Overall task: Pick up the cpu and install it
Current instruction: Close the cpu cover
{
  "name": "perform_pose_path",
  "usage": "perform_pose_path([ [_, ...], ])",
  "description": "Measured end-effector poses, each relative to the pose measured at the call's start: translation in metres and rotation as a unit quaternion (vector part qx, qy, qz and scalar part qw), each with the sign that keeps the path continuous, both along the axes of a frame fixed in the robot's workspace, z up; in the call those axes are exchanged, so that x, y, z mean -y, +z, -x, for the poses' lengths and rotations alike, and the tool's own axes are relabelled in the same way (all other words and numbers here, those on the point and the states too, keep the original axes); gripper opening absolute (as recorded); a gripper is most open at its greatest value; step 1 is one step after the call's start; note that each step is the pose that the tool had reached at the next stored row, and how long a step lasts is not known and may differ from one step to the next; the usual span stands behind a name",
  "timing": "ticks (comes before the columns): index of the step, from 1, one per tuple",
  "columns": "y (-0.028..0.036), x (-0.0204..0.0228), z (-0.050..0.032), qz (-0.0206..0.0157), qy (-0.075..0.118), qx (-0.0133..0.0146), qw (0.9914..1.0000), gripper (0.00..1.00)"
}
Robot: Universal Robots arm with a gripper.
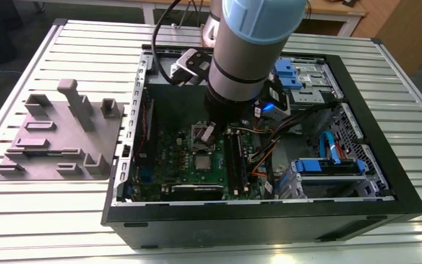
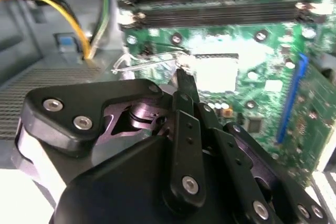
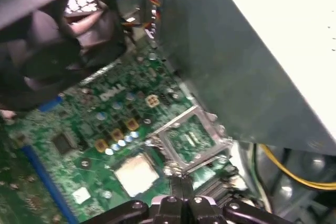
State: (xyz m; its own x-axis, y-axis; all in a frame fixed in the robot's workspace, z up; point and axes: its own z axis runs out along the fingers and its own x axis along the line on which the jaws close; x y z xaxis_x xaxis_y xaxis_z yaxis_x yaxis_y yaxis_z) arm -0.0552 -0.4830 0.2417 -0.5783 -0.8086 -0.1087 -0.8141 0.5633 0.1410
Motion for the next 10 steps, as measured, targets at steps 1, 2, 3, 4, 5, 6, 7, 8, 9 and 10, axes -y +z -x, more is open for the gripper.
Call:
perform_pose_path([
  [1, -0.0001, 0.0000, -0.0022, -0.0070, 0.000, -0.0002, 0.99998, 0.10],
  [2, -0.0003, 0.0000, -0.0042, -0.0128, 0.000, -0.0003, 0.99992, 0.10],
  [3, -0.0006, -0.0001, -0.0058, -0.0171, 0.000, -0.0003, 0.99985, 0.10],
  [4, -0.0014, -0.0004, -0.0074, -0.0204, 0.000, -0.0003, 0.99979, 0.10],
  [5, -0.0022, -0.0008, -0.0087, -0.0228, 0.000, -0.0003, 0.99974, 0.10],
  [6, -0.0029, -0.0011, -0.0095, -0.0253, 0.000, -0.0003, 0.99968, 0.10],
  [7, -0.0036, -0.0016, -0.0102, -0.0282, 0.000, -0.0003, 0.99960, 0.10],
  [8, -0.0044, -0.0020, -0.0109, -0.0310, 0.001, -0.0003, 0.99952, 0.10],
  [9, -0.0052, -0.0024, -0.0116, -0.0336, 0.001, -0.0003, 0.99944, 0.10],
  [10, -0.0066, -0.0026, -0.0120, -0.0350, 0.001, -0.0003, 0.99939, 0.10],
])
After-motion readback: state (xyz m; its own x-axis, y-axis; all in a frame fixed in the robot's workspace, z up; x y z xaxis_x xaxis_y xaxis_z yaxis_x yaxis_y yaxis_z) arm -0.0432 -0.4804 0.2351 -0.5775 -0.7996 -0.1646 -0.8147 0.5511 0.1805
